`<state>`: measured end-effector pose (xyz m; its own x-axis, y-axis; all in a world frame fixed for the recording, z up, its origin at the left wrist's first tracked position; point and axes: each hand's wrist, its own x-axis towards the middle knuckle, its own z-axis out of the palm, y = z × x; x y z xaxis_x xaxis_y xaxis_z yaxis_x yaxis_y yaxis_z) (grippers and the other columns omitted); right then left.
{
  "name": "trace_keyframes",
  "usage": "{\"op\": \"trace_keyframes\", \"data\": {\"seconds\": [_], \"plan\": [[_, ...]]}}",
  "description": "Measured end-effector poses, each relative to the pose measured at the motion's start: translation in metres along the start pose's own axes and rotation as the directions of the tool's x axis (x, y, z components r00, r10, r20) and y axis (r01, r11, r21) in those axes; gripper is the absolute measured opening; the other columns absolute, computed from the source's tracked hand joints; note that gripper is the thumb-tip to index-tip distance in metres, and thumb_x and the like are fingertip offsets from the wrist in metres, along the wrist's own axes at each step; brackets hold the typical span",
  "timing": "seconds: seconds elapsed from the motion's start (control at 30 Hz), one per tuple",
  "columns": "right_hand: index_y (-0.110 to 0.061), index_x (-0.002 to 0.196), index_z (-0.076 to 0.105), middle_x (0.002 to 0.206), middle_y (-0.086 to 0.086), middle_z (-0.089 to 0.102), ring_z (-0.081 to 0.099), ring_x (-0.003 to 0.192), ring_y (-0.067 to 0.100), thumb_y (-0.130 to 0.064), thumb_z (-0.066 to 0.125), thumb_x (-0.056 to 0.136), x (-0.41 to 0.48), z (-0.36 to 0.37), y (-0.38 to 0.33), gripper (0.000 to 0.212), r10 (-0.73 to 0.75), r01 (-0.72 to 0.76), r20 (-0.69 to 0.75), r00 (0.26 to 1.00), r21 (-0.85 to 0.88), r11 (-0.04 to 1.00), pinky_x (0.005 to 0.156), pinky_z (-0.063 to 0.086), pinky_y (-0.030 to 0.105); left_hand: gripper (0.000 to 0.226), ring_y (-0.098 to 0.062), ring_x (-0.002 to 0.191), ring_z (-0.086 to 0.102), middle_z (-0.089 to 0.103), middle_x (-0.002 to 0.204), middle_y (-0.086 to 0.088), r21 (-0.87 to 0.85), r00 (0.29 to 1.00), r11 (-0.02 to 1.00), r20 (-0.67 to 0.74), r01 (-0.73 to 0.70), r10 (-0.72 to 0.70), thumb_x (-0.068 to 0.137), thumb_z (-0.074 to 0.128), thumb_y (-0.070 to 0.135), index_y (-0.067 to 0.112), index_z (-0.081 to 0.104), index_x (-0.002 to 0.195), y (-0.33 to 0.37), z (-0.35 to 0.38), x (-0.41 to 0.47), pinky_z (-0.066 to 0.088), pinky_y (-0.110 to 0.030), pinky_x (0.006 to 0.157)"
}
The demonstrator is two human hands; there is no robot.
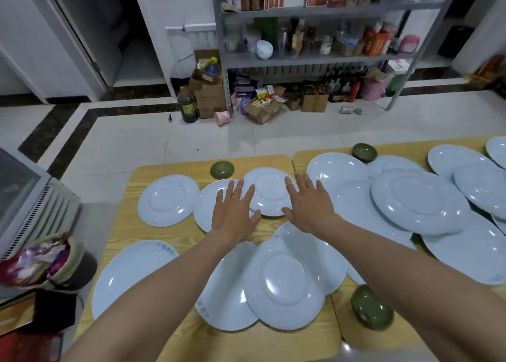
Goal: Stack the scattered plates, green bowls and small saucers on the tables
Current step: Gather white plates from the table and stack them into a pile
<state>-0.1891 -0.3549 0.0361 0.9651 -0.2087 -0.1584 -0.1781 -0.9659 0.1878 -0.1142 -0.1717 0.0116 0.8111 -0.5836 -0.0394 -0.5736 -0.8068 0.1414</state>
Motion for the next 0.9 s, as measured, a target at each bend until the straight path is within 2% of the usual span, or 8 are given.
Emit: {"op": "trace_keyframes", "data": {"seconds": [0.4,0.53,0.67,0.73,0.8,0.9], "plan": [[-0.009,0.155,0.013,0.162,0.015,0.016,0.013,0.150,0.031,-0.048,0.035,0.101,0.055,0.029,0.013,0.070,-0.042,0.039,0.054,0.998,0.071,0.997,0.117,0.020,0.044,0.066,-0.025,0.151,0.005,0.010,0.164,-0.006,-0.099,0.997,0.994,0.066,0.056,-0.049,0.099,0.040,0.048,0.022,0.019,0.155,-0.005,0.030,0.056,0.008,-0.041,0.121],[-0.010,0.155,0.015,0.161,0.014,0.020,0.016,0.149,0.031,-0.049,0.037,0.100,0.082,0.040,0.019,0.071,-0.046,0.039,0.077,0.996,0.089,0.995,0.115,0.025,0.043,0.066,-0.026,0.151,0.005,0.011,0.164,-0.007,-0.069,0.993,0.995,0.099,0.078,-0.071,0.099,0.038,0.049,0.021,0.018,0.155,-0.010,0.041,0.080,0.009,-0.041,0.122],[-0.011,0.154,0.019,0.157,0.013,0.027,0.027,0.143,0.031,-0.049,0.041,0.099,0.107,0.054,0.025,0.070,-0.012,-0.025,0.158,0.987,0.226,0.974,0.109,0.033,0.043,0.065,-0.027,0.149,0.012,0.014,0.163,-0.007,-0.083,0.980,0.984,0.136,0.155,-0.143,0.099,0.039,0.049,0.022,0.020,0.154,-0.012,0.052,0.102,0.016,-0.043,0.120],[-0.012,0.151,0.026,0.149,0.012,0.038,0.038,0.135,0.032,-0.048,0.047,0.096,0.118,0.062,0.027,0.068,0.081,-0.168,0.230,0.970,0.393,0.904,0.101,0.040,0.044,0.064,-0.029,0.144,0.022,0.022,0.159,-0.010,-0.127,0.962,0.963,0.168,0.237,-0.215,0.098,0.041,0.049,0.021,0.023,0.153,-0.010,0.058,0.111,0.026,-0.044,0.114],[-0.011,0.144,0.035,0.139,0.013,0.047,0.047,0.127,0.033,-0.048,0.053,0.093,0.127,0.070,0.029,0.066,0.172,-0.327,0.321,0.931,0.529,0.784,0.095,0.044,0.042,0.064,-0.031,0.135,0.033,0.029,0.153,-0.012,-0.192,0.935,0.924,0.201,0.329,-0.292,0.098,0.043,0.050,0.019,0.026,0.151,-0.008,0.064,0.118,0.035,-0.044,0.104],[-0.006,0.133,0.046,0.130,0.014,0.055,0.052,0.119,0.034,-0.048,0.059,0.088,0.136,0.084,0.030,0.063,0.250,-0.479,0.422,0.872,0.621,0.621,0.091,0.047,0.041,0.067,-0.033,0.124,0.042,0.038,0.139,-0.014,-0.288,0.893,0.854,0.265,0.434,-0.365,0.095,0.046,0.055,0.016,0.028,0.147,-0.007,0.075,0.127,0.043,-0.043,0.092]]}}
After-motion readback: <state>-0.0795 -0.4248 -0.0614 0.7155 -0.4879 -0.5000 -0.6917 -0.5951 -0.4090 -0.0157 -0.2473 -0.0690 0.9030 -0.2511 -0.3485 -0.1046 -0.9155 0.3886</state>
